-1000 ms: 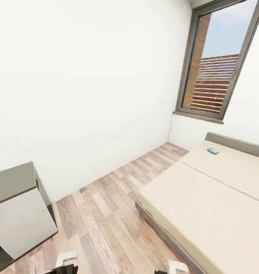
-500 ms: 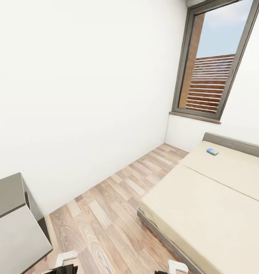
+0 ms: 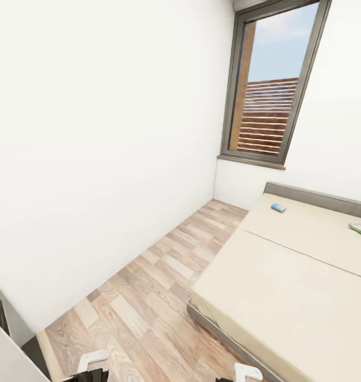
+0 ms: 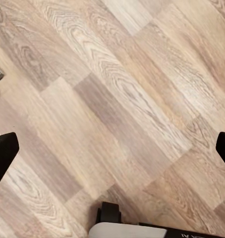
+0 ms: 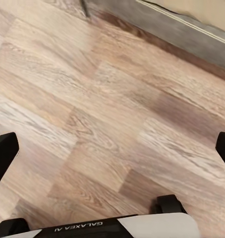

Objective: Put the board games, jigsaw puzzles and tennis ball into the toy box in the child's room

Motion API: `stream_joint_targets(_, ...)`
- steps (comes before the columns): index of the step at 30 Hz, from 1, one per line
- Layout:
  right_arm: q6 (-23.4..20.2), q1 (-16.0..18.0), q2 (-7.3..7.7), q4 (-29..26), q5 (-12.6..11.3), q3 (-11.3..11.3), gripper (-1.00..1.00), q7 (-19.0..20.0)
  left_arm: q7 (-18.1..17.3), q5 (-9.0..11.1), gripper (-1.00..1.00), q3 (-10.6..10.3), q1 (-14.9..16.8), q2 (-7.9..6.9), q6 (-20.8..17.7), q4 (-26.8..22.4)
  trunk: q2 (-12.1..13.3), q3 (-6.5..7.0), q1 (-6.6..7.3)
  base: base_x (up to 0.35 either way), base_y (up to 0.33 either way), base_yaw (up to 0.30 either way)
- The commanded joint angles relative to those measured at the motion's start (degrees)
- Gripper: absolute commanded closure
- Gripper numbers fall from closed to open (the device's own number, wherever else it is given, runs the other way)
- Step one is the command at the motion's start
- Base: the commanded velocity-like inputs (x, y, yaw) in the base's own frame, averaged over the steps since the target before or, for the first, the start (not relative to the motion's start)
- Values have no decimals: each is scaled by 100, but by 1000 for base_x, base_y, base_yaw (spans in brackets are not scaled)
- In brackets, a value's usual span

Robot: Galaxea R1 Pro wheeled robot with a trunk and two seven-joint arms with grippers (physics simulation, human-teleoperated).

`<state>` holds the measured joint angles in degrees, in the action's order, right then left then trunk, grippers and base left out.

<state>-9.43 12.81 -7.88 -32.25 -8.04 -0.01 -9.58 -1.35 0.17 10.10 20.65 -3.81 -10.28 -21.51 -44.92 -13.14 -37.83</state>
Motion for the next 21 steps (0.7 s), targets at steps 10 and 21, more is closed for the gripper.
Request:
stream_joint_targets(10,-30,3,-3,-9,-48,1,-100,-26,-14,0,-100,27,0,3,-36,-11,-6,-8,-3,181,293,-279)
stream_joint_targets(21,-28,3,-3,-9,-48,1,-100,-26,-13,0,-100,27,0,3,-28,-11,-6,4,-3,246,255,-279)
